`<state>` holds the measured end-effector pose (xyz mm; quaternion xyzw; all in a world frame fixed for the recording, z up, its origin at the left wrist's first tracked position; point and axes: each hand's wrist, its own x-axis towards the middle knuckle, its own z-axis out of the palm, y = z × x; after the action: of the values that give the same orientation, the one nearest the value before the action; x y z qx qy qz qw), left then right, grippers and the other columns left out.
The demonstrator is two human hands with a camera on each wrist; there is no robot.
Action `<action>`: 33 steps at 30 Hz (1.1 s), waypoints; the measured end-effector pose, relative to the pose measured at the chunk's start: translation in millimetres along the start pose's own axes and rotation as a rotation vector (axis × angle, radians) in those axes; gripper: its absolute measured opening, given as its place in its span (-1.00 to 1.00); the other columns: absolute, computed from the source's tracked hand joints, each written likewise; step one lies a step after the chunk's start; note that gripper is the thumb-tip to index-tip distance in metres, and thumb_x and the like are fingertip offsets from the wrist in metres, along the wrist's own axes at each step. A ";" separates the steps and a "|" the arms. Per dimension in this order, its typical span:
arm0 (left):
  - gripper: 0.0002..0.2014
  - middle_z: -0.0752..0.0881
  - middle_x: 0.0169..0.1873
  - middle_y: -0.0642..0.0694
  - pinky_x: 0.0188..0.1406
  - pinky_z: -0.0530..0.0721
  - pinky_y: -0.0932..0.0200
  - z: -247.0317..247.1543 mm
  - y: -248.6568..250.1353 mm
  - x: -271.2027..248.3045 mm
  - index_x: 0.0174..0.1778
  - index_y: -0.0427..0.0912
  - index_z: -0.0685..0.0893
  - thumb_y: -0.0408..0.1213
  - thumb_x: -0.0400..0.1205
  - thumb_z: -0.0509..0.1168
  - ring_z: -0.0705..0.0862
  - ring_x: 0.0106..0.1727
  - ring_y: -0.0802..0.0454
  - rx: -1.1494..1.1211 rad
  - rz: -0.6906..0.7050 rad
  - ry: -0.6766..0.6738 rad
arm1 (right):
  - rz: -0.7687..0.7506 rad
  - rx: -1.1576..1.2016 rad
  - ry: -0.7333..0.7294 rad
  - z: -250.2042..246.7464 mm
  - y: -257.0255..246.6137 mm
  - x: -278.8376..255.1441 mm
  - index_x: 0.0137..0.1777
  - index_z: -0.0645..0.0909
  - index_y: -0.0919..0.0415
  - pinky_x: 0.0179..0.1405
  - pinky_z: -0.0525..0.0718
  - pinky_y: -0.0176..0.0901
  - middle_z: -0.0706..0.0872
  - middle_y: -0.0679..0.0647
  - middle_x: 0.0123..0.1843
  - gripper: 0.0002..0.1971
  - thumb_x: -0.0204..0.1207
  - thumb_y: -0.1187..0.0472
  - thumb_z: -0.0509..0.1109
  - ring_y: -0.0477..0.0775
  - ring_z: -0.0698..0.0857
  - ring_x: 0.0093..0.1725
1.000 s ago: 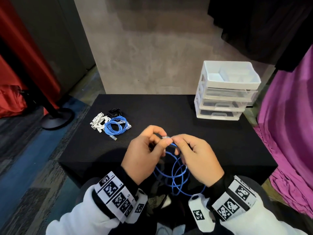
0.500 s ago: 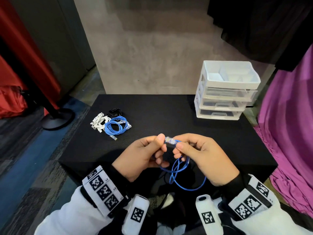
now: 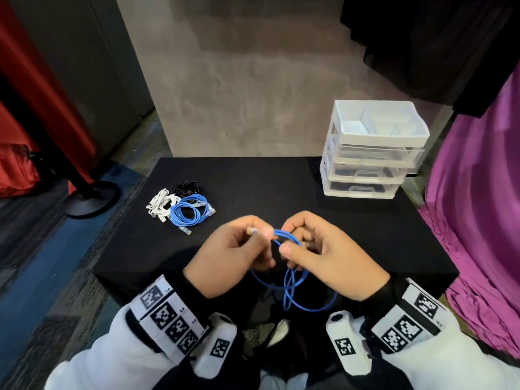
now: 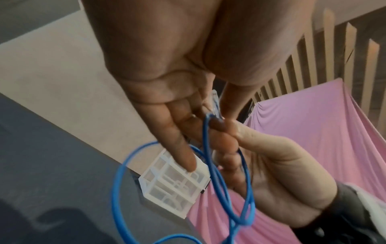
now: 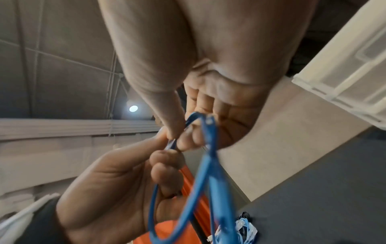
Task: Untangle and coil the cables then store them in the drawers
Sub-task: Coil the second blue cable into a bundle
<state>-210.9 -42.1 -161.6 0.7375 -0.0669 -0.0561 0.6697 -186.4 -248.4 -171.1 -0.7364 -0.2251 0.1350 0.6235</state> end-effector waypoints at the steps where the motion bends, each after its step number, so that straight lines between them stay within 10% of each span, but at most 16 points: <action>1: -0.83 0.65 -0.36 -0.18 -0.10 0.83 -0.02 -4.1 1.1 1.2 -0.09 -0.42 0.61 -0.44 0.79 0.22 0.71 -0.27 -0.06 -0.053 0.003 0.044 | 0.021 0.002 -0.062 -2.5 2.5 -1.5 0.13 0.61 0.26 -0.02 0.69 -0.16 0.73 0.38 -0.14 -0.86 0.65 0.31 0.49 0.10 0.73 -0.15; 5: -0.92 0.72 -0.36 -0.23 -0.04 0.81 -0.03 -19.6 0.1 2.7 -0.05 -0.51 0.65 -0.53 0.69 0.30 0.73 -0.28 -0.04 -0.046 -0.024 -0.001 | 0.085 -0.048 -0.118 -11.6 8.8 -5.4 -0.01 0.69 0.31 -0.03 0.66 -0.04 0.82 0.16 -0.21 -0.93 0.65 0.30 0.50 0.10 0.69 -0.17; 13: -0.69 0.62 -0.40 0.13 -0.22 0.80 -0.07 -9.2 -3.0 -0.6 -0.20 0.10 0.65 0.04 0.80 0.14 0.65 -0.36 0.11 0.430 0.014 -0.232 | 0.020 -0.265 -0.167 -6.7 -6.5 2.3 -0.12 0.76 0.08 -0.15 0.54 -0.14 0.60 -0.06 -0.37 -0.89 0.61 0.10 0.56 -0.09 0.51 -0.31; 19: -0.56 0.35 -0.55 0.12 -0.36 0.63 0.08 -13.9 8.9 -1.2 -0.24 -0.18 0.56 0.09 0.79 0.15 0.36 -0.53 0.16 0.219 -0.084 -0.276 | 0.062 -0.151 -0.282 -22.7 -8.7 -1.2 0.02 0.73 0.20 -0.21 0.49 -0.19 0.59 0.07 -0.23 -0.88 0.68 0.15 0.48 -0.01 0.48 -0.25; 27: -0.54 0.13 -0.48 -0.03 -0.42 0.65 0.10 -48.9 7.3 -2.2 -0.29 -0.14 0.55 0.20 0.67 0.27 0.10 -0.49 0.00 -0.042 -0.201 -0.076 | 0.089 -0.159 -0.103 -53.1 7.6 -9.3 -0.08 0.70 0.20 -0.34 0.53 -0.28 0.48 0.28 -0.30 -0.82 0.66 0.09 0.47 0.04 0.48 -0.36; 33: -0.64 0.19 -0.55 0.06 -0.54 0.56 0.19 -27.3 -2.9 -2.0 -0.20 -0.17 0.51 0.03 0.76 0.17 0.15 -0.59 0.15 -0.282 -0.281 0.100 | 0.105 -0.143 -0.077 -33.3 19.3 -10.2 -0.15 0.62 0.32 -0.42 0.43 -0.48 0.59 -0.01 -0.39 -0.79 0.66 0.21 0.48 -0.24 0.44 -0.47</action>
<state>-208.0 -14.7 -161.9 0.6404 0.0785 -0.1214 0.7543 -176.1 -284.4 -184.7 -0.7842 -0.2193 0.1791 0.5522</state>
